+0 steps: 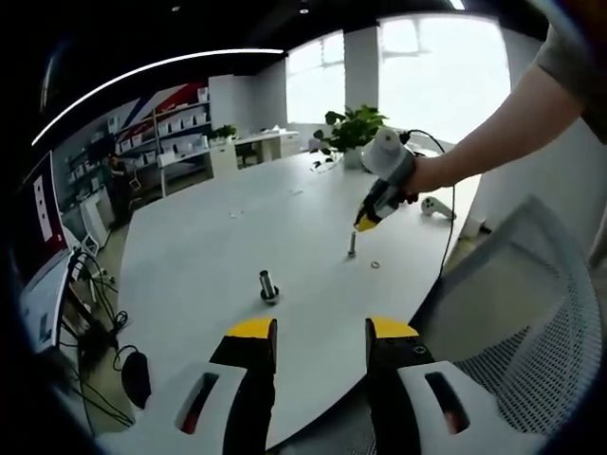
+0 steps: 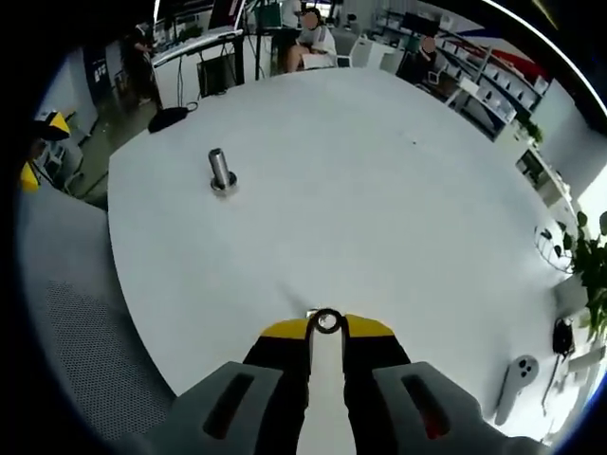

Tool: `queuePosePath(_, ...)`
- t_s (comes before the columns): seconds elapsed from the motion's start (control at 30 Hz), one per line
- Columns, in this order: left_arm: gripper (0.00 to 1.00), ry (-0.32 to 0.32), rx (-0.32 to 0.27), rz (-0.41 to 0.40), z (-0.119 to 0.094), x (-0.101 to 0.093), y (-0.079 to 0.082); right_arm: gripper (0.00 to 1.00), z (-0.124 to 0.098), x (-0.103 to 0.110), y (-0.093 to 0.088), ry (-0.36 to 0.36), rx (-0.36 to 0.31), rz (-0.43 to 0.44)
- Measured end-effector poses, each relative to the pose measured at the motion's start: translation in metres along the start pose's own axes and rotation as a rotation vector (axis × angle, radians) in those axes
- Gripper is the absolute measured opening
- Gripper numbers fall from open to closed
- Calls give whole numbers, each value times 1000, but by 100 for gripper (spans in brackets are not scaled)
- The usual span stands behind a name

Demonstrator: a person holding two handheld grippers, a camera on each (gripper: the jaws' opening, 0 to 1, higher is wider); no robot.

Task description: Place the washer onto the threaded stud by aligning its center hole with the stud, sliding it down to the base, and recovering from edge contact or off-axis alignment until the washer reaches the visible bottom stop.

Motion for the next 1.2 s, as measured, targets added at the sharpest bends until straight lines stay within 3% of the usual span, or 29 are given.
queuePosePath(1.2,35,-1,14,-9,1,0,-2,13,22,2,2,41,75,-53)
Point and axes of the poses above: the point that each gripper's makers call its tool centre point, and the gripper's own axes: z roughly forward along the fingers, x roughly to its left, y roughly out of its top, the point moved 9 cm from there along -z, roughly backward along the fingers, and after that the axes turned 1 degree about x, right-handed, at the moved point
